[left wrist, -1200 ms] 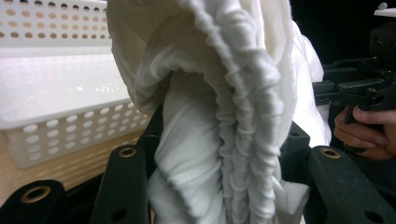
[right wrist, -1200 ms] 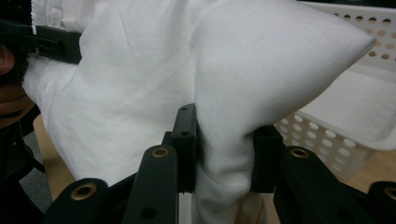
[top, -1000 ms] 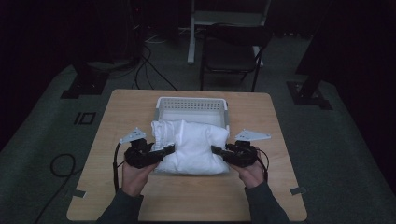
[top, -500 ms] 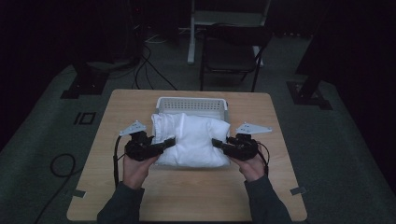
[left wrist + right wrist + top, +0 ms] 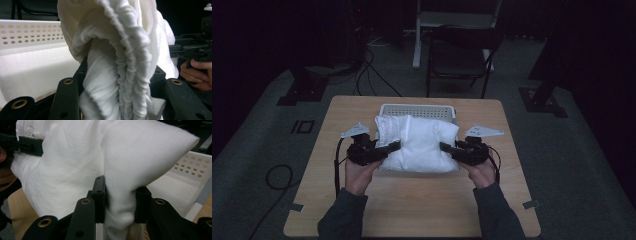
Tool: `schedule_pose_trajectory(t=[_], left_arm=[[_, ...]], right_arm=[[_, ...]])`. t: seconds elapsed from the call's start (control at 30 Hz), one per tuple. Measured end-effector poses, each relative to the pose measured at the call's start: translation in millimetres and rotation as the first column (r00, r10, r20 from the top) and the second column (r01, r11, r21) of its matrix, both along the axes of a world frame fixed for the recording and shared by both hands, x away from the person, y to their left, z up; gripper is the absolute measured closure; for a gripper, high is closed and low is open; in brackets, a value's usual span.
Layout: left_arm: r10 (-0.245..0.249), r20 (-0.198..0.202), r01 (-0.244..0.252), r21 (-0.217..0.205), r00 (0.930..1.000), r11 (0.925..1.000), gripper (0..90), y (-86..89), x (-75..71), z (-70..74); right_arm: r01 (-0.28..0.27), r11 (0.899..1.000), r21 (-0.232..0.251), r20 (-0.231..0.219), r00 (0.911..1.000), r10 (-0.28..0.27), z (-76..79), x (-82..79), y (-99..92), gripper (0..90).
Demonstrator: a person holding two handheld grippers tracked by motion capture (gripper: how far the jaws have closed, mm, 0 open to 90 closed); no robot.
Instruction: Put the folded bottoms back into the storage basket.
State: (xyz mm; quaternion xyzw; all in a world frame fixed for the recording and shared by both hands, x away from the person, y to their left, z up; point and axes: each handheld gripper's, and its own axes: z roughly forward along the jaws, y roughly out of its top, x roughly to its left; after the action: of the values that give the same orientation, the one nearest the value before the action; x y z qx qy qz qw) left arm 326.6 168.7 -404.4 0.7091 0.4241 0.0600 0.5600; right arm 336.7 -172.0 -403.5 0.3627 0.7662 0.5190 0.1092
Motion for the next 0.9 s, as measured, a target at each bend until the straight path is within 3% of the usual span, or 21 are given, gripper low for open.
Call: schedule_pose_trajectory(t=[0.9], left_arm=[[0.021, -0.009, -0.022, -0.006, 0.9997, 0.9998, 51.8, 3.5, 29.1, -0.8]], right_arm=[[0.034, 0.999, -0.013, 0.011, 0.9994, -0.034, 5.1, 25.2, 8.0, 69.7]])
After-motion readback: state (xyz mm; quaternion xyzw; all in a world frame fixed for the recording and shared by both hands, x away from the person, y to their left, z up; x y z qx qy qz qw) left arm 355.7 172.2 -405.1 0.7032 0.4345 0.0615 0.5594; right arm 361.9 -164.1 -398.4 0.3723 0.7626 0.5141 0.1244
